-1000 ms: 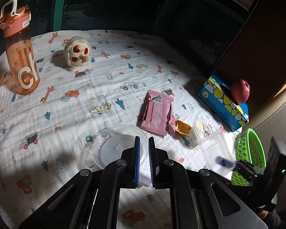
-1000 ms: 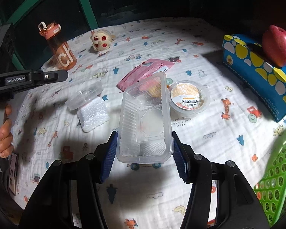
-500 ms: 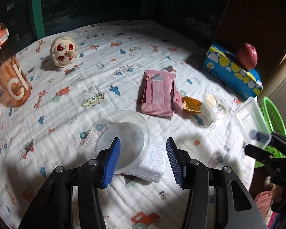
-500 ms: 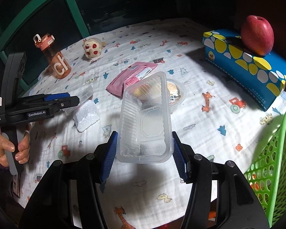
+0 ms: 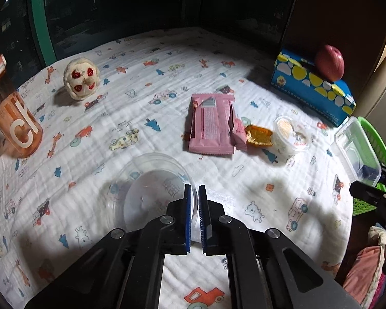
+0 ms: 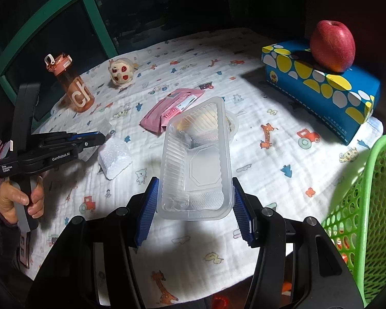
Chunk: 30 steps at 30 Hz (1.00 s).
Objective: Collect trash
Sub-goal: 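Carry the bowl and tray to the green wastebasket and release both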
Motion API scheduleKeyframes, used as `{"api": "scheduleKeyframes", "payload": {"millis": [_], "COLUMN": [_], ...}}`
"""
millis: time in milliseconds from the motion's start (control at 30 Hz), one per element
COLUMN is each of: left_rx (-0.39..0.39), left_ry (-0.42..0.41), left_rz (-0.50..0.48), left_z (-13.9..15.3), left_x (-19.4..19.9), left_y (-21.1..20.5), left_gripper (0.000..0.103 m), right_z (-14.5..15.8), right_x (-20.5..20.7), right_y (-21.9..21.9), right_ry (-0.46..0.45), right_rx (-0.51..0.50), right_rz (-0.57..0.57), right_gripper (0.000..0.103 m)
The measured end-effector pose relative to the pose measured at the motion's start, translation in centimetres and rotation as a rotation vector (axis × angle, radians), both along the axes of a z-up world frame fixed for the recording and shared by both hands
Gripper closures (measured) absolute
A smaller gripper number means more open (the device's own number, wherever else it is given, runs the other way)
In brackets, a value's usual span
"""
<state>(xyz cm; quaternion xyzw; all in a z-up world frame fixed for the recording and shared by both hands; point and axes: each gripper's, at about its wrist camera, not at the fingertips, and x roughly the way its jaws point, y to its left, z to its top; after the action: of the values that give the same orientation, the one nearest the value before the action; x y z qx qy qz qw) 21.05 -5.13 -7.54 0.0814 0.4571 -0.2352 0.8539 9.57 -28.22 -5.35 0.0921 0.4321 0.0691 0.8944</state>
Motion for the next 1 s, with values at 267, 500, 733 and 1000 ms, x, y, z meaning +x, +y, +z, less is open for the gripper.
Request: {"api": "scheduleKeyframes", "payload": {"millis": [267, 500, 733, 1000], "left_rx": [-0.126, -0.191, -0.221, -0.226], "left_ry": [-0.017, -0.044, -0.032, -0.012], "left_rz": [-0.024, -0.134, -0.241, -0.380], "left_z": [4.4, 7.7, 8.7, 9.0], "left_x": [-2.0, -4.5, -6.8, -9.7], "left_y": [-0.8, -5.8, -12.2, -19.9], "left_gripper": [0.097, 0.097, 0.097, 0.097], "right_z": [1.3, 2.5, 2.6, 1.5], "right_x": [-2.1, -4.9, -8.1, -11.4], "right_y": [-2.7, -6.6, -11.7, -16.8], "right_ry": [-0.033, -0.059, -0.064, -0.033], "right_rx": [0.015, -0.005, -0.027, -0.045], "right_rz": [-0.055, -0.142, -0.254, -0.362], "right_gripper": [0.048, 0.048, 0.048, 0.048]}}
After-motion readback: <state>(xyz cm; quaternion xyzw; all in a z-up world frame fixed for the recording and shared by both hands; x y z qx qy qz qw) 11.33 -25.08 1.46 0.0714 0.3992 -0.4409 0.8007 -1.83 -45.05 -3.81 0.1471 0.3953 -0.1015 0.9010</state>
